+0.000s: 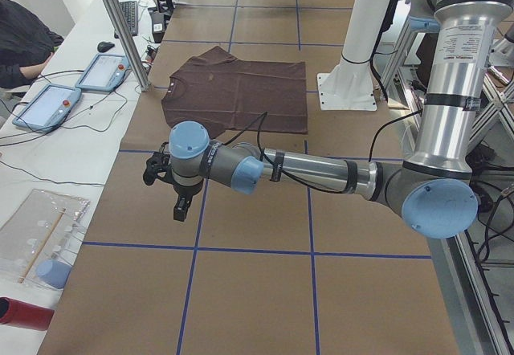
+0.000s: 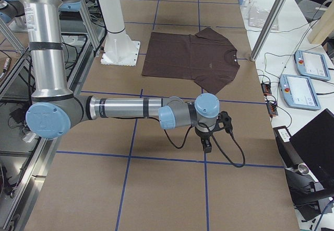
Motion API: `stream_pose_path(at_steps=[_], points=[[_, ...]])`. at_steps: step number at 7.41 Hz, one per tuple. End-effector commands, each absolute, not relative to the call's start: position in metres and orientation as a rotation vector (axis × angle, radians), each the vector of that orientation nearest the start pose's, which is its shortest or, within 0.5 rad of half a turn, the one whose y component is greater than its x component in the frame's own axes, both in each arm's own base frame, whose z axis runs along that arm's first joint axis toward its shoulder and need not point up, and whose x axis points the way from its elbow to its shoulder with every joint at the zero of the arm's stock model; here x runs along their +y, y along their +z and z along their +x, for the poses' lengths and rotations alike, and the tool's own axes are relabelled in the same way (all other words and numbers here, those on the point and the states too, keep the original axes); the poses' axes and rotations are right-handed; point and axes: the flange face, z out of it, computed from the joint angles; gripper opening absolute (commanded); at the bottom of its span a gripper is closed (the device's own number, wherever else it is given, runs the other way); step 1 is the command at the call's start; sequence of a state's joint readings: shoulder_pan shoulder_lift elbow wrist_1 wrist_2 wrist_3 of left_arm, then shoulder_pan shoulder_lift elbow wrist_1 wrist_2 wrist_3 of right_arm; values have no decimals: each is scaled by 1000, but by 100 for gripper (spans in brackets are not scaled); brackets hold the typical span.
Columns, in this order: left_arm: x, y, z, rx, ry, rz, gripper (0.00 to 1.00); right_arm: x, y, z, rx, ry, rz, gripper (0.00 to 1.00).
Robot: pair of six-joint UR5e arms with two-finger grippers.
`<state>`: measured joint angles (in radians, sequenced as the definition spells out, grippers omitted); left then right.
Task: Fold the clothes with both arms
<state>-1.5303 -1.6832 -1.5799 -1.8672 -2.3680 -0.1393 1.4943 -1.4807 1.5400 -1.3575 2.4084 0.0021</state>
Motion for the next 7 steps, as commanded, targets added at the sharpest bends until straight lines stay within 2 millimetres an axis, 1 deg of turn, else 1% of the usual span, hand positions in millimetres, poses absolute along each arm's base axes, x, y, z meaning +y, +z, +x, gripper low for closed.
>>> stream_pose_path(at_steps=[1, 2, 3, 4, 5, 6, 7], points=[[-570, 547, -35, 820, 117, 411, 100, -583, 526, -84, -968, -223, 190, 100], [-571, 544, -35, 820, 123, 423, 100, -600, 482, -157, -992, -200, 122, 100], [-571, 543, -33, 818, 135, 434, 100, -617, 443, -205, -981, -145, 99, 100], [-566, 547, -33, 814, 144, 455, 100, -623, 412, -251, -905, -102, 139, 100], [-561, 555, -33, 816, 143, 467, 100, -637, 387, -296, -862, -38, 145, 100], [-563, 558, -33, 817, 142, 462, 100, -649, 368, -332, -863, 12, 105, 100], [-563, 559, -33, 819, 142, 460, 100, -650, 376, -348, -862, 2, 122, 100]])
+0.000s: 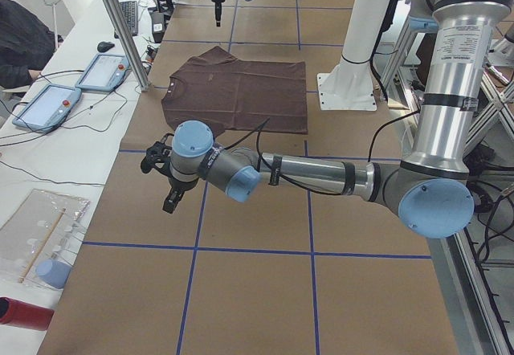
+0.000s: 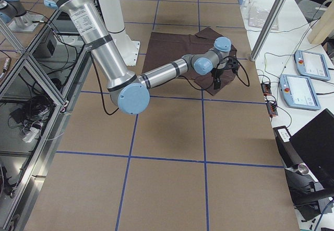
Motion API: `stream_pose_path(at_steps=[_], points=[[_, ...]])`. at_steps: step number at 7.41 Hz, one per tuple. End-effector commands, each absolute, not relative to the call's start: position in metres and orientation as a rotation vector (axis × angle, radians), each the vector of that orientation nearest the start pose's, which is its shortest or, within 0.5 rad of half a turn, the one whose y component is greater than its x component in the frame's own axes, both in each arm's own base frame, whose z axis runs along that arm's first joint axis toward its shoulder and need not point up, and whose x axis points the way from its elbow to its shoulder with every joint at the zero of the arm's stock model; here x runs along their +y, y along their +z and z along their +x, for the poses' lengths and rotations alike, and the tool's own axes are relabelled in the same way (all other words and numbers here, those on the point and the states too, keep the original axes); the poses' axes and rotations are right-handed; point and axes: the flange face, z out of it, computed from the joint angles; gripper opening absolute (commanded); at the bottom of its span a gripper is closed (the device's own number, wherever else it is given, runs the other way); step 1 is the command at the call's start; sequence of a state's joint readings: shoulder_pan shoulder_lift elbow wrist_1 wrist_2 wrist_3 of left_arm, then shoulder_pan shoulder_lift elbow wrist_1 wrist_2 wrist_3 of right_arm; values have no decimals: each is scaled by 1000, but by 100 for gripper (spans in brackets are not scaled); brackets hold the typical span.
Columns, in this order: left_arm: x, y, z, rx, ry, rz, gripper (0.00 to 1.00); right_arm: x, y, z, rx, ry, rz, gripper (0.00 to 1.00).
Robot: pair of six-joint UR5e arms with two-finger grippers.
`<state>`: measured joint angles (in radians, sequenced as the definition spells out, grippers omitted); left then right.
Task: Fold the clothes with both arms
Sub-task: 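Move the right gripper over the sleeve nearest it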
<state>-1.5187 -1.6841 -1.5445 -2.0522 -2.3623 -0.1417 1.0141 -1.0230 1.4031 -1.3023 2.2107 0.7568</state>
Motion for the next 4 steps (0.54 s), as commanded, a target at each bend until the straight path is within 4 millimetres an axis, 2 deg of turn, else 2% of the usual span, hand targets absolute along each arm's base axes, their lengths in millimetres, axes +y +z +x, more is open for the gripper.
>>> stream_pose_path(at_steps=[1, 2, 3, 4], points=[[-563, 559, -33, 820, 142, 460, 100, -651, 411, -367, -889, 22, 153, 100], [-563, 559, -33, 820, 142, 459, 100, -648, 424, -386, -888, 49, 183, 100], [-563, 559, -33, 822, 141, 457, 100, -648, 428, -386, -874, 54, 181, 100], [-563, 559, -33, 822, 142, 458, 100, -644, 442, -387, -860, 58, 162, 100]])
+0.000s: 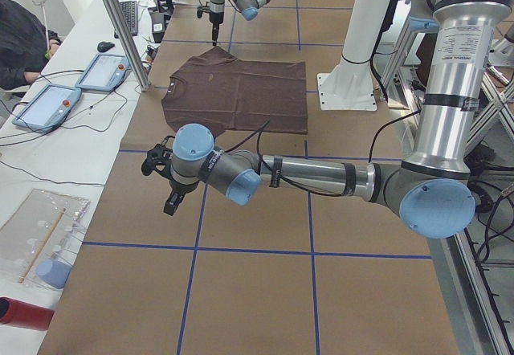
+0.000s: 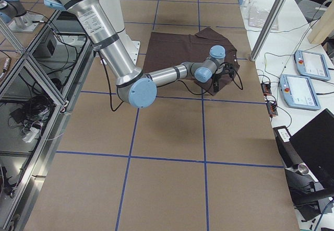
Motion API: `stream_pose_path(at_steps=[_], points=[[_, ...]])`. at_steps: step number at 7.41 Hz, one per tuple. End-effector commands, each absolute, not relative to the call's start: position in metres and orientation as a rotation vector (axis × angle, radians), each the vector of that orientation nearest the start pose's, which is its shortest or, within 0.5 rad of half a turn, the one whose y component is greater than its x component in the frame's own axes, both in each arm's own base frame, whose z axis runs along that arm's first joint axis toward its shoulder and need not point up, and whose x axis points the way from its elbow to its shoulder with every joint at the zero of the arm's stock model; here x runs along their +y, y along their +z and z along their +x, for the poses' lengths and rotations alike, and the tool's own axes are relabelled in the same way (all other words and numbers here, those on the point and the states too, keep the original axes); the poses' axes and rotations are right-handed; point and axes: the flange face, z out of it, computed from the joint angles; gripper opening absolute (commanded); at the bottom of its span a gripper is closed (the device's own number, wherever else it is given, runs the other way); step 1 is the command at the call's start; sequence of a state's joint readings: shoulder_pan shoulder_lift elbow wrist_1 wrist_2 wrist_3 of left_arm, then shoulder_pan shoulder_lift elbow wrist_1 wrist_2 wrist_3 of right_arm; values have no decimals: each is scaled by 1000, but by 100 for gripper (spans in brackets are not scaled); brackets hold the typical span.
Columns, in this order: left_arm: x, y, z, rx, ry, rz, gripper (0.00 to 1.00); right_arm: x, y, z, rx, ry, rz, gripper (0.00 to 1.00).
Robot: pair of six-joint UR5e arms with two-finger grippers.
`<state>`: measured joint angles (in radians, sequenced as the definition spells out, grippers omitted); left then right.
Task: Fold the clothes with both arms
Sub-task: 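Move the right gripper over the sleeve nearest it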
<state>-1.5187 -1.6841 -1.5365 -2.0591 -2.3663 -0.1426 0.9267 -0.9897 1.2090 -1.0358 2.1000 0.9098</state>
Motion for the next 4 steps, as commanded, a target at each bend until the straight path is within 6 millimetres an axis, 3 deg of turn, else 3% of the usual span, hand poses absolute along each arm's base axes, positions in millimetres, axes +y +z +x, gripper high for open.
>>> stream_pose_path(at_steps=[1, 4], points=[[-563, 559, -33, 823, 143, 458, 100, -643, 445, -390, -845, 61, 145, 100], [-562, 560, -33, 823, 143, 457, 100, -645, 443, -394, -813, 64, 128, 96]])
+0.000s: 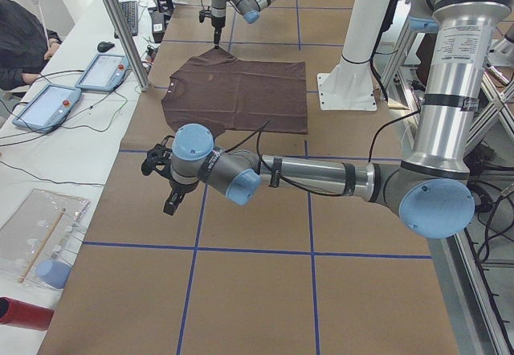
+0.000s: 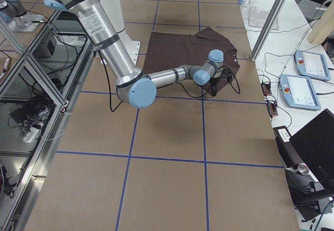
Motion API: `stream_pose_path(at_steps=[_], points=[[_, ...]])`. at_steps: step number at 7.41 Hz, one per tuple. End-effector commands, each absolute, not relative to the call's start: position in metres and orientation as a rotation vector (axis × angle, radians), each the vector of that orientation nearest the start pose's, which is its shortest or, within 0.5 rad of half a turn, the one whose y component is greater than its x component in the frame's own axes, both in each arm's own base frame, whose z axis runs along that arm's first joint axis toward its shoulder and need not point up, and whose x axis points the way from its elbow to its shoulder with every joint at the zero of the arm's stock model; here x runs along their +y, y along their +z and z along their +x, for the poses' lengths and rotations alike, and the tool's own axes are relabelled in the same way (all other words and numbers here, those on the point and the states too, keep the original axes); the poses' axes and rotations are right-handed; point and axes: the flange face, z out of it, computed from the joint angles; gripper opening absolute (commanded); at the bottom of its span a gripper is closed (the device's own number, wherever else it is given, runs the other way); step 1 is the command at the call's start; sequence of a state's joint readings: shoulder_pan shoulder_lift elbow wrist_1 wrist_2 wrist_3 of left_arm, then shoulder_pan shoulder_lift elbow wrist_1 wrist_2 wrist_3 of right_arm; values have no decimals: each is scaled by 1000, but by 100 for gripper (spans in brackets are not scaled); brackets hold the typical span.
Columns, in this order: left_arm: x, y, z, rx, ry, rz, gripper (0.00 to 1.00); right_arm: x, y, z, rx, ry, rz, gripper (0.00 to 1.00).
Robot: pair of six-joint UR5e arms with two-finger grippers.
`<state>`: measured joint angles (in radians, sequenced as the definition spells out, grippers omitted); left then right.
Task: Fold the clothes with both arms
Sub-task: 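Grasp the sleeve edge with the right gripper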
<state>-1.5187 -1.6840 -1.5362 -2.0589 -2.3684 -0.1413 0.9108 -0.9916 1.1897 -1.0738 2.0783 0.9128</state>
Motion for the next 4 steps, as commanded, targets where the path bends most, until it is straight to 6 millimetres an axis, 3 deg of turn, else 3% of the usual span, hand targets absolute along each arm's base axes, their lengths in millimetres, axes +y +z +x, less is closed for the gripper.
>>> stream_pose_path(at_steps=[1, 4], points=[[-562, 560, -33, 823, 143, 456, 100, -646, 444, -394, -800, 67, 132, 95], [-562, 562, -33, 823, 141, 453, 100, -643, 451, -402, -788, 62, 122, 93]])
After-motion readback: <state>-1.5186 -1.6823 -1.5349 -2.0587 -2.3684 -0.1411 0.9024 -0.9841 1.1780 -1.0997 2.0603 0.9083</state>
